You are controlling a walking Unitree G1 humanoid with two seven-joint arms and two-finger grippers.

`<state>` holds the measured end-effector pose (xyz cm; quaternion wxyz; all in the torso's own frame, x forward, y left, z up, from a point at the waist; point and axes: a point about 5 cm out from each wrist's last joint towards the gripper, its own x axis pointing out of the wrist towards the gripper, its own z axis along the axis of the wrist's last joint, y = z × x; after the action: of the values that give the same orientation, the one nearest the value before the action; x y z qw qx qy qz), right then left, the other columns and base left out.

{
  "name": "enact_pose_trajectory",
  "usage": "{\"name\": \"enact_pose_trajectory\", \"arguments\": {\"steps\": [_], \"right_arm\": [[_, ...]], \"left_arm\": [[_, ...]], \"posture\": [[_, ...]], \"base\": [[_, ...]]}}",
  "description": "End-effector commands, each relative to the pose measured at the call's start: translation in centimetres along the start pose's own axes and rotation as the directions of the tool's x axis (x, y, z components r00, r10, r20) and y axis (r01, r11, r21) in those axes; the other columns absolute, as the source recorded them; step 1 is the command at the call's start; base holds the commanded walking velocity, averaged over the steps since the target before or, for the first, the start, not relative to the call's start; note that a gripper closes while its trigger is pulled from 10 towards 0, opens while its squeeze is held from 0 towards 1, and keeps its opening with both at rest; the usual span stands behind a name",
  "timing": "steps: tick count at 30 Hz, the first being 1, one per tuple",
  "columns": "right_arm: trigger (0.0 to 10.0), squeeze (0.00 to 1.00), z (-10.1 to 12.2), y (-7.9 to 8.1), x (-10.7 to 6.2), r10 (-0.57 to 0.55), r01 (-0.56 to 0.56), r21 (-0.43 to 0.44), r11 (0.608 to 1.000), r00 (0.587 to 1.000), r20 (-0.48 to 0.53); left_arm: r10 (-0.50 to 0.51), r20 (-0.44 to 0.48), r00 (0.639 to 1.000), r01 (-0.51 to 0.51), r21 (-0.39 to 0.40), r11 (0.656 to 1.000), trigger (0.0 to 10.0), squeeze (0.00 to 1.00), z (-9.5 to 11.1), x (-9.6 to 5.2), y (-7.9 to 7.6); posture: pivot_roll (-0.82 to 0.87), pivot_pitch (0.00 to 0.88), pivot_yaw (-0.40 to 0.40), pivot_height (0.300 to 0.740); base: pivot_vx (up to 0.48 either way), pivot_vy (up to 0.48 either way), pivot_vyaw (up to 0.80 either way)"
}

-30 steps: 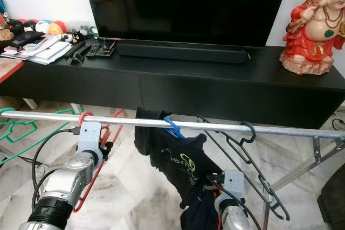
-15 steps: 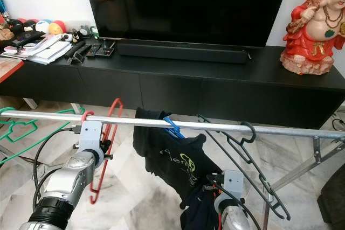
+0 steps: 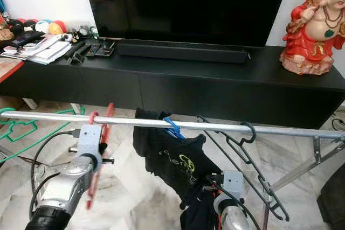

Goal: Hang hanger

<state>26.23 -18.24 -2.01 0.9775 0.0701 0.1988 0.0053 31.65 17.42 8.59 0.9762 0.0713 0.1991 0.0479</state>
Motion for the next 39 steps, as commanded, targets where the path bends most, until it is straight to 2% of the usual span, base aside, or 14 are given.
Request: {"name": "enact_pose_trajectory", "arguments": {"steps": [1,6,9,11,15,16,23,24,25,26,30,33,36,39], "right_arm": [[10.0,0.0,0.3,0.3,0.2,0.011,-0.011,-0.006,1.0,1.0,0.01],[10.0,0.0,0.2,0.4,0.2,0.014,-0.014,-0.005,1.0,1.0,0.01],[10.0,0.0,0.2,0.3,0.1,0.012,-0.012,-0.006,1.0,1.0,0.007],[10.0,0.0,-0.1,0.1,-0.1,0.011,-0.011,-0.011,1.0,1.0,-0.002],[10.0,0.0,-0.4,0.0,-0.3,0.013,-0.013,-0.018,1.0,1.0,-0.01],[10.0,0.0,-0.5,-0.2,-0.4,0.013,-0.014,-0.024,1.0,1.0,-0.018],[10.0,0.0,-0.4,-0.9,-0.5,-0.004,0.003,-0.028,1.0,1.0,-0.018],[10.0,0.0,-0.4,-1.0,-0.5,-0.007,0.007,-0.03,1.0,1.0,-0.018],[10.0,0.0,-0.4,-1.2,-0.5,-0.012,0.011,-0.032,0.999,1.0,-0.017],[10.0,0.0,-0.4,-1.2,-0.6,-0.018,0.018,-0.03,0.999,1.0,-0.016],[10.0,0.0,-0.5,-1.6,-0.7,-0.065,0.065,0.006,0.998,0.998,-0.013],[10.0,0.0,-0.5,-2.2,-0.8,-0.122,0.123,0.062,0.99,0.992,-0.011],[10.0,0.0,-0.4,-3.2,-1.0,-0.207,0.205,0.165,0.965,0.978,-0.007],[10.0,0.0,-0.4,-3.7,-1.1,-0.236,0.233,0.187,0.954,0.972,-0.006]], "left_arm": [[-0.004,-0.019,1.0,0.004,0.024,1.0,0.0,0.0,-0.7,-0.2,0.0],[-0.019,0.025,1.0,0.018,0.037,0.999,0.0,0.0,-0.4,-0.8,0.4],[-0.041,0.114,0.993,0.04,0.008,0.999,0.0,0.0,0.0,-1.8,0.9],[-0.055,0.212,0.976,0.062,-0.026,0.998,0.0,0.0,0.2,-3.0,1.3],[-0.059,0.285,0.957,0.079,-0.059,0.995,0.0,0.0,0.3,-4.0,1.5],[-0.052,0.334,0.941,0.082,-0.077,0.994,0.0,0.0,0.4,-4.6,1.6],[-0.126,0.375,0.918,0.152,-0.04,0.988,0.0,0.0,-0.7,-6.3,1.0],[-0.134,0.36,0.923,0.153,-0.024,0.988,1.4,0.0,-1.5,-6.6,1.0],[-0.134,0.335,0.933,0.144,-0.006,0.99,2.4,0.0,-2.8,-7.2,1.0],[-0.129,0.309,0.942,0.138,-0.008,0.99,10.0,0.0,-3.5,-7.3,1.1],[-0.126,0.239,0.963,0.126,0.014,0.992,10.0,0.0,-5.5,-7.5,1.1],[-0.138,0.227,0.964,0.142,-0.003,0.99,10.0,0.0,-6.0,-7.3,1.0],[-0.143,0.218,0.965,0.149,-0.012,0.989,10.0,0.0,-6.2,-6.9,0.8],[-0.168,0.239,0.956,0.178,-0.023,0.984,10.0,0.0,-6.1,-6.9,0.5]], "posture": [[0.02,0.036,0.01,0.74],[0.02,0.037,0.014,0.74],[0.03,0.034,0.013,0.74],[0.03,0.035,0.004,0.74],[0.03,0.035,-0.007,0.74],[0.04,0.034,-0.013,0.74],[0.04,0.029,-0.019,0.74],[0.04,0.029,-0.019,0.74],[0.04,0.029,-0.02,0.74],[0.04,0.028,-0.017,0.74],[0.05,0.02,-0.011,0.74],[0.04,0.012,-0.003,0.74],[0.03,0.002,0.006,0.74],[0.02,0.0,0.008,0.74]], "base": [[0.0,0.0,0.0],[0.0,0.0,0.0],[0.0,0.0,0.0],[0.0,0.0,0.0],[0.0,0.0,0.0],[0.0,0.0,0.0],[0.0,0.0,0.0],[0.0,0.0,0.0],[0.0,0.0,0.0],[0.0,0.0,0.0],[0.0,0.0,0.0],[0.0,0.0,0.0],[0.0,0.0,0.0],[0.0,0.0,0.0]]}}
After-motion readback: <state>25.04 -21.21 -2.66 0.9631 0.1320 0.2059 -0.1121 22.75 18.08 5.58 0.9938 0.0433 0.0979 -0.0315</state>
